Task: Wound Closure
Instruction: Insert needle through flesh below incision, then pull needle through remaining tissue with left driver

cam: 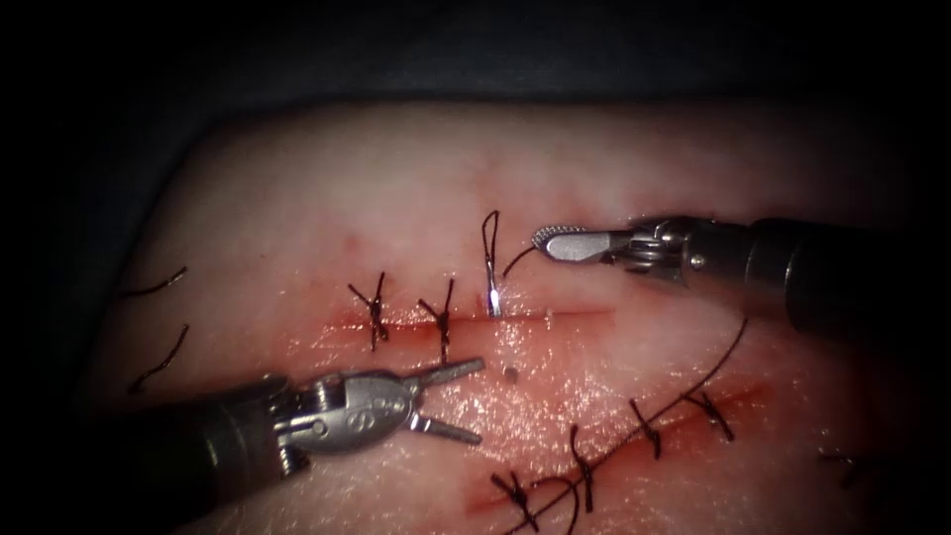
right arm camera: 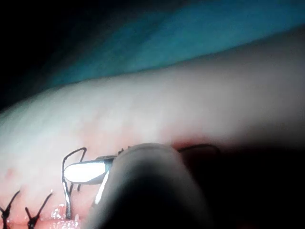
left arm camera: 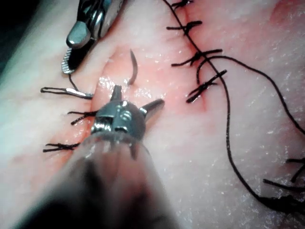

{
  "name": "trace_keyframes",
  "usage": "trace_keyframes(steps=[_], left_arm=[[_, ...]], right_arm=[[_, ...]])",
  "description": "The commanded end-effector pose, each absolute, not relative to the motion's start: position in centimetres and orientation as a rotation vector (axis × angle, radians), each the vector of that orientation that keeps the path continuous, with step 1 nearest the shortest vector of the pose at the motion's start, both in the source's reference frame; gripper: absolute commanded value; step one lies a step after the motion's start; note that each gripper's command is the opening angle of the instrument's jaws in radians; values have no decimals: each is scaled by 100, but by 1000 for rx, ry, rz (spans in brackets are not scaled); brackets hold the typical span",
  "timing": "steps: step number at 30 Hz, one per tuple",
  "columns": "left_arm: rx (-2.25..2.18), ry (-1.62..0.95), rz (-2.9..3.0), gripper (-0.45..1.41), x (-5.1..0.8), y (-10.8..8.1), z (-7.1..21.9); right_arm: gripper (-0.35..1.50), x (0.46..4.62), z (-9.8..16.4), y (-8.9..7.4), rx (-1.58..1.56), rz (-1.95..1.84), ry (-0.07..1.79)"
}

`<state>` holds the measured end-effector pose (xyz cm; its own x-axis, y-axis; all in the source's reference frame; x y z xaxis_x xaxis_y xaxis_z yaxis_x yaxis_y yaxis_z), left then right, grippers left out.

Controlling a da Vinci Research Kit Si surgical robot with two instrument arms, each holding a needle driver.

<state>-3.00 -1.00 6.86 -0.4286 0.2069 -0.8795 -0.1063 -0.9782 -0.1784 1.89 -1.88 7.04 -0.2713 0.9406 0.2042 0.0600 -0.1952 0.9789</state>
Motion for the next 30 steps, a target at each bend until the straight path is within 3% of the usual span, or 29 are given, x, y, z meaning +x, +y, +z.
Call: trace_keyframes(steps=[1, 16, 17, 18, 19, 22, 30], left_arm=[[-1573, -134, 2493, 36, -309, -93, 689], [-1639, -93, 2441, 30, -340, -75, 707], [-1639, -84, 2446, 22, -342, -75, 709], [-1630, -85, 2444, 2, -343, -74, 711], [-1567, -167, 2421, -45, -344, -75, 715], [-1400, -395, 2266, -45, -343, -77, 718], [-1269, -617, 2030, -45, -348, -80, 715]], right_arm=[[118, 198, 705, -184, 1240, 1547, 1339], [106, 192, 703, -189, 1203, 1519, 1354], [106, 192, 703, -189, 1202, 1519, 1354], [106, 193, 703, -189, 1202, 1518, 1354], [105, 193, 703, -189, 1201, 1518, 1354], [105, 193, 704, -189, 1195, 1515, 1357], [95, 197, 705, -189, 1174, 1507, 1365]])
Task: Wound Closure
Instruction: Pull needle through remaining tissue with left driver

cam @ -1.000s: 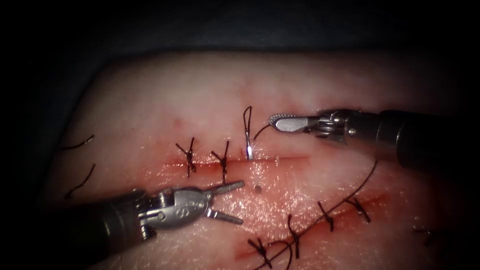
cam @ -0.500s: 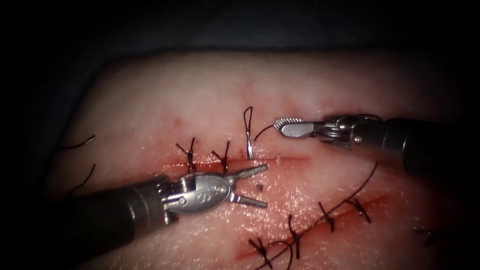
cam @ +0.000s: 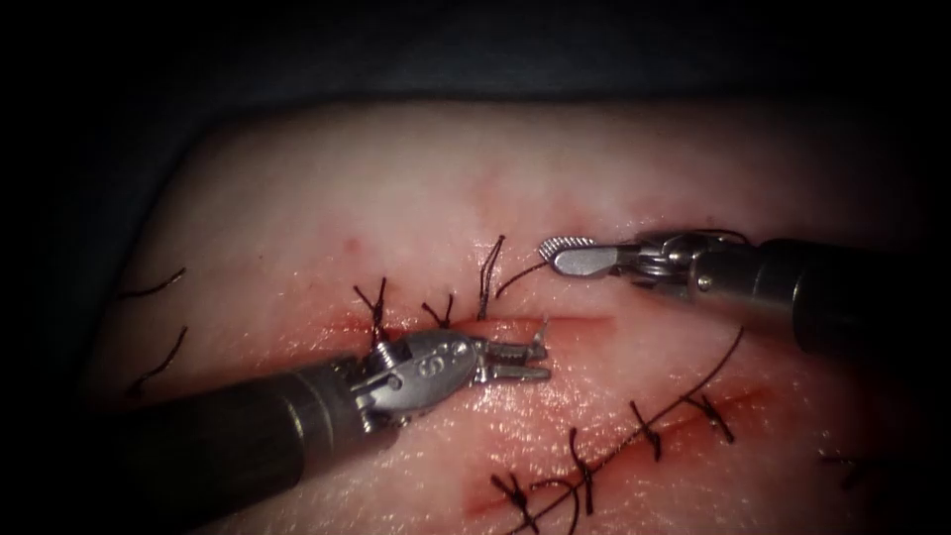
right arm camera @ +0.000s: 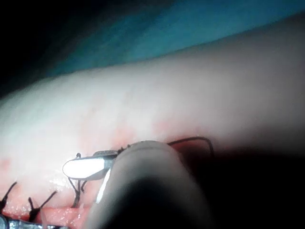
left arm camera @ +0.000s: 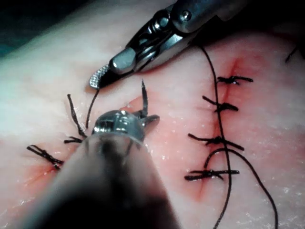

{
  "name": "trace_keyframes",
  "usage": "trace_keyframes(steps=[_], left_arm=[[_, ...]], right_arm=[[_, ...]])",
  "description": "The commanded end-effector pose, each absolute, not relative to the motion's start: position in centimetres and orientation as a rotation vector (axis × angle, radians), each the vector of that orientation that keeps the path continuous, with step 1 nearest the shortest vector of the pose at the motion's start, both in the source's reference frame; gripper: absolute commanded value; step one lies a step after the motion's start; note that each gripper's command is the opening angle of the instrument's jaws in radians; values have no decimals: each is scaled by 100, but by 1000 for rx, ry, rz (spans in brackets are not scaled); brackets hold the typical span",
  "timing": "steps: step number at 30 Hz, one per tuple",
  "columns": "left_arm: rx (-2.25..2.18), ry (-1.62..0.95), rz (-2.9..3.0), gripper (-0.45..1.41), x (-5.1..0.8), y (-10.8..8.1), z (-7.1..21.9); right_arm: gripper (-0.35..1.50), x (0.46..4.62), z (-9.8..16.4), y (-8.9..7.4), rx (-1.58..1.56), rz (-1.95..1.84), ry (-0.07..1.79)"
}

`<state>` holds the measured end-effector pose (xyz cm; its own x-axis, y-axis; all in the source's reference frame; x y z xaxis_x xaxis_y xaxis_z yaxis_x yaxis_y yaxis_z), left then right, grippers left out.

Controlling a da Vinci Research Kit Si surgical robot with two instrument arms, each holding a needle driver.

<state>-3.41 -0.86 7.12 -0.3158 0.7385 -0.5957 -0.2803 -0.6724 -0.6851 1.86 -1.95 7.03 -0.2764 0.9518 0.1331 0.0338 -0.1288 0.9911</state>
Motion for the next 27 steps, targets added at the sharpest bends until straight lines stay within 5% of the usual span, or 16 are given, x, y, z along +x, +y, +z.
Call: trace_keyframes(steps=[1, 27], left_arm=[[-1264, -626, 2020, -45, -348, -80, 715], [-1010, -1254, 1416, -45, -337, -60, 631]], right_arm=[[95, 198, 705, -189, 1173, 1507, 1366], [68, 200, 717, -197, 1149, 1508, 1353]])
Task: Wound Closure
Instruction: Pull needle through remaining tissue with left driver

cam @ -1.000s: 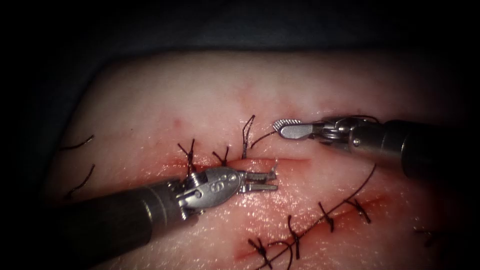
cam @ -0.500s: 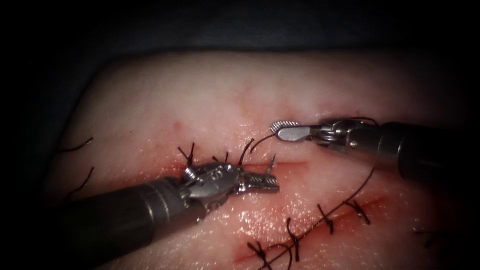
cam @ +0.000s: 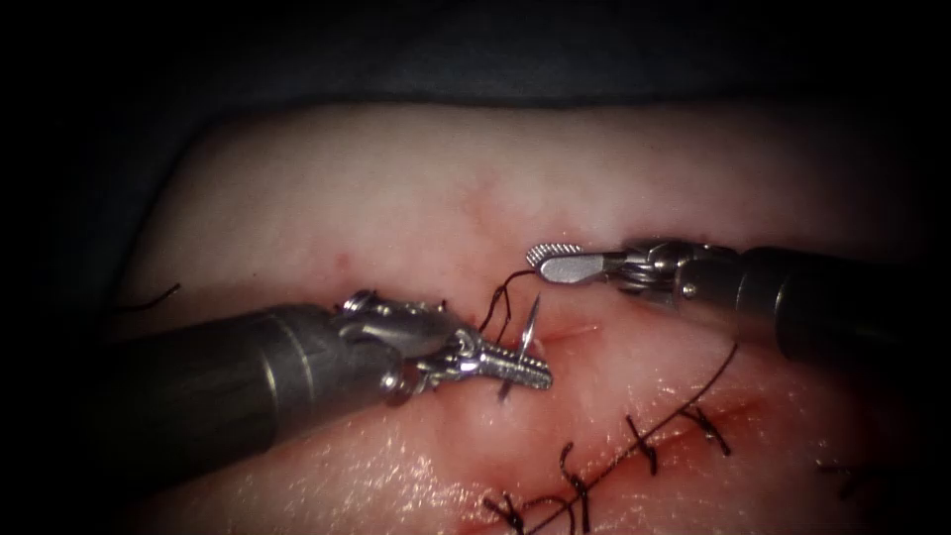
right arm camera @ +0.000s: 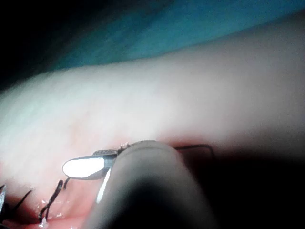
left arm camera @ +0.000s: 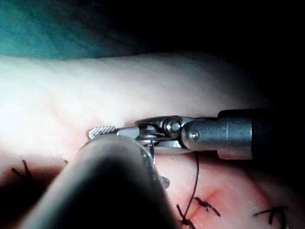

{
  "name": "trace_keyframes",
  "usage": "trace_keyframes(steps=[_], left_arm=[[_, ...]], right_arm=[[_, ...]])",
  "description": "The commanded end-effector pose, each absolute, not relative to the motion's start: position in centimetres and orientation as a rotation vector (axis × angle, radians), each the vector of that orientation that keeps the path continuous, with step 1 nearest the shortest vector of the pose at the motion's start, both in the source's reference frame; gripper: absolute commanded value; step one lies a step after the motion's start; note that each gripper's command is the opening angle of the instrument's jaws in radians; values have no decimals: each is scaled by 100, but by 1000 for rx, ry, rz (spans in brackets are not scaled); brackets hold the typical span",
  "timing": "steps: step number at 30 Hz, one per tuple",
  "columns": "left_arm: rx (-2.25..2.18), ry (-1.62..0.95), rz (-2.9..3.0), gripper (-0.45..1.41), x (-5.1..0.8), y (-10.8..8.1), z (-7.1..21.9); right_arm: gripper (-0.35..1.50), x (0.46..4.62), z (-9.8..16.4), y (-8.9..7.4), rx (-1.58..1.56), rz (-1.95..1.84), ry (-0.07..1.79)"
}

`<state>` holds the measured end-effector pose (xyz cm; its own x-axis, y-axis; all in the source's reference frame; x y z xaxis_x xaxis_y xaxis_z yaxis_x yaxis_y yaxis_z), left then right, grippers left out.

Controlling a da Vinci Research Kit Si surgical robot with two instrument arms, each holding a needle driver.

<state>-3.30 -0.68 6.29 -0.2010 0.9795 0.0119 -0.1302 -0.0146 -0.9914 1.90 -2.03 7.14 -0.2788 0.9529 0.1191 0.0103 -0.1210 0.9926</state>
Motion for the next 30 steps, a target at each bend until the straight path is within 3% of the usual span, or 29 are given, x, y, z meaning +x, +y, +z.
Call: trace_keyframes(steps=[1, 10, 15, 20, 23, 25, 29, 30], left_arm=[[-967, -1287, 1370, -45, -334, -58, 624], [-954, -1499, 1168, -45, -312, -45, 597], [-1219, -1402, 1315, -45, -296, -45, 576], [-1888, -801, 1869, -45, -263, -50, 540], [-1998, -588, 1994, -45, -250, -47, 529], [-2109, -334, 2112, -45, -228, -40, 513], [-2186, -106, 2120, -45, -206, -32, 498], [-2204, -39, 2126, -45, -202, -30, 494]], right_arm=[[66, 200, 717, -197, 1148, 1508, 1350], [61, 200, 717, -197, 1144, 1509, 1343], [59, 198, 716, -198, 1141, 1503, 1344], [61, 187, 688, -191, 1013, 1411, 1387], [71, 182, 671, -180, 864, 1333, 1418], [95, 176, 649, -164, 658, 1204, 1448], [131, 174, 621, -151, 496, 1130, 1430], [130, 175, 617, -152, 483, 1113, 1416]])
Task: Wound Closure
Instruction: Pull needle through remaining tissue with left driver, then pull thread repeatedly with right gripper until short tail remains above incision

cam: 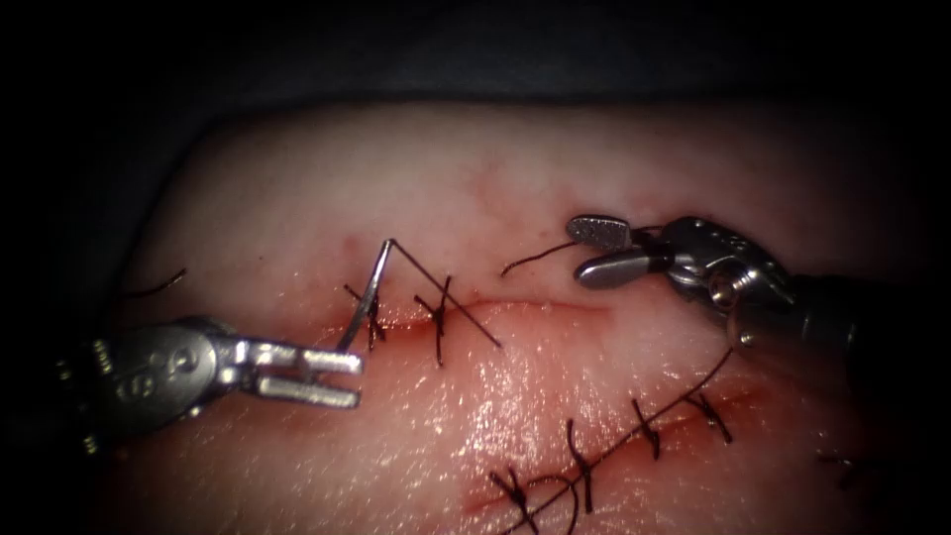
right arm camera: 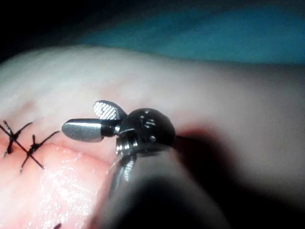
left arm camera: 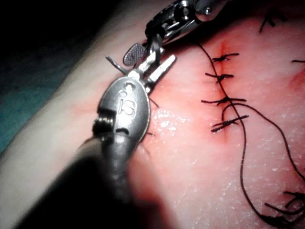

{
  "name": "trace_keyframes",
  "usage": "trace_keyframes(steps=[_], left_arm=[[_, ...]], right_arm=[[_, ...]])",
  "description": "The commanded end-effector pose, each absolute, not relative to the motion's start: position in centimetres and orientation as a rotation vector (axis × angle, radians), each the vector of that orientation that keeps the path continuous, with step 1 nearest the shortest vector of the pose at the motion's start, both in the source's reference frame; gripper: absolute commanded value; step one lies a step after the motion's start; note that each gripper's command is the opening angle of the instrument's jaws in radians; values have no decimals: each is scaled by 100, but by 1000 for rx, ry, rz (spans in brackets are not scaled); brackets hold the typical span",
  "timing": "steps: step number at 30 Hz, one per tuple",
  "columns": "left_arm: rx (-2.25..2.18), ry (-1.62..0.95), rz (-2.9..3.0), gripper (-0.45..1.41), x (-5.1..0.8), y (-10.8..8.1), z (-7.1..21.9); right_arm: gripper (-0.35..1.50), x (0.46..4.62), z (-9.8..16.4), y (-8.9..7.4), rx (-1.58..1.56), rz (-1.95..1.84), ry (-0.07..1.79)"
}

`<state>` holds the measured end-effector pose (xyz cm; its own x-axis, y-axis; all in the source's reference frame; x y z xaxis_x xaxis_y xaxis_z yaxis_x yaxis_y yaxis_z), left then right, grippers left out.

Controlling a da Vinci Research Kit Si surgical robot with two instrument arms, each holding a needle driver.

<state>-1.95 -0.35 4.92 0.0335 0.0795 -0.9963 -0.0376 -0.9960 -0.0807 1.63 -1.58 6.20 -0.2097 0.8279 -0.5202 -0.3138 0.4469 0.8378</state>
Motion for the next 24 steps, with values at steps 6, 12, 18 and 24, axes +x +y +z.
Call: trace_keyframes(steps=[6, 12, 18, 24], left_arm=[[-2244, 229, 2131, -45, -184, -22, 477], [-2258, 309, 2095, -45, -167, -23, 457], [-2285, 323, 2069, -45, -151, -28, 450], [-2274, 279, 2057, -45, -155, -42, 462]], right_arm=[[123, 210, 591, -204, 372, 901, 1260], [118, 241, 587, -237, 279, 806, 1176], [118, 260, 597, -237, 238, 776, 1161], [116, 265, 617, -242, 237, 757, 1122]])
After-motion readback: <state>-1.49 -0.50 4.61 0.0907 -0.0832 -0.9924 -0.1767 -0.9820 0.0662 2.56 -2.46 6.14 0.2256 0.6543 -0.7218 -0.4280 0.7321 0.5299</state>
